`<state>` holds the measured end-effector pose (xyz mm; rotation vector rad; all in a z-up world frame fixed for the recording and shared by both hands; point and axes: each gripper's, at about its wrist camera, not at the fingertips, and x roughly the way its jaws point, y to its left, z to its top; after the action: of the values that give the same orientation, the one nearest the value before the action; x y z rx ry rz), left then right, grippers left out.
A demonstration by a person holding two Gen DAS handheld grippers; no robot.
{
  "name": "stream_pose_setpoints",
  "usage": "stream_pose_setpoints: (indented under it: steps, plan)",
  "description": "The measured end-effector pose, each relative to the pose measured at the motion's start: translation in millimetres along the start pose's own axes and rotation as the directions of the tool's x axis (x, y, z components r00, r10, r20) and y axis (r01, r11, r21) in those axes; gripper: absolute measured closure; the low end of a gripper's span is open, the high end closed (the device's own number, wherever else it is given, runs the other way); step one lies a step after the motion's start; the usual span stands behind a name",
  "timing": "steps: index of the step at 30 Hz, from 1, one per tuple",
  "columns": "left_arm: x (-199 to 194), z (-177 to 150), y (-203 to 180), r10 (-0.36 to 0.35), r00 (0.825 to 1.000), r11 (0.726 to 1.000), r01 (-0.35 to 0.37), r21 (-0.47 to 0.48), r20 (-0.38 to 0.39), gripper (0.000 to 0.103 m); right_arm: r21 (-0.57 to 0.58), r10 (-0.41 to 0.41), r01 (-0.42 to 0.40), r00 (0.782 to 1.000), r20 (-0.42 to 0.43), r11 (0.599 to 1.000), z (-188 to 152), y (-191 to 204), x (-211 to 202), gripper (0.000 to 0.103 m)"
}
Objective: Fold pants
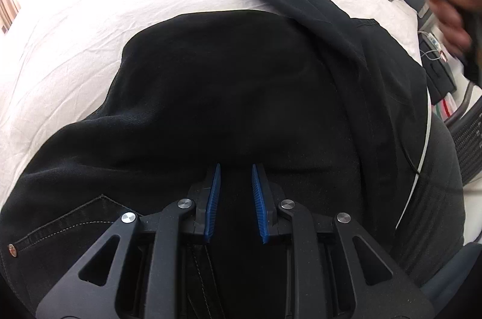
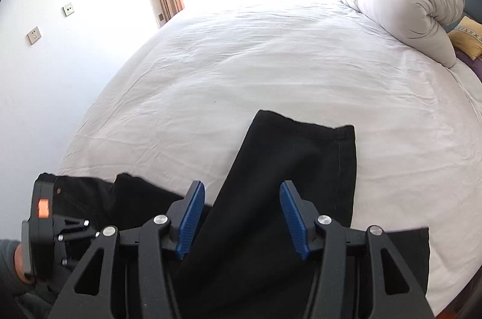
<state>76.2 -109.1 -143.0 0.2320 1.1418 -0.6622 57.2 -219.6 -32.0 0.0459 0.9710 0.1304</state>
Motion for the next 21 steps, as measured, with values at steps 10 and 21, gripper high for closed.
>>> stream_pose_setpoints:
  steps: [10,21]
  plan:
    - [-0.6,-14.4,24.0,-0.075,0.997,0.995,0.076,-0.066,0.015,0.083,0.010,-0.183,0.188,0.965,-0.189,0.982,50.3,6.6,123.0,0.047]
    - [7.5,-6.3,15.0,-0.056,0.998,0.997,0.057,-0.056,0.019,0.083,0.018,-0.223,0.234,0.945,-0.238,0.972,50.5,-10.3,143.4,0.094]
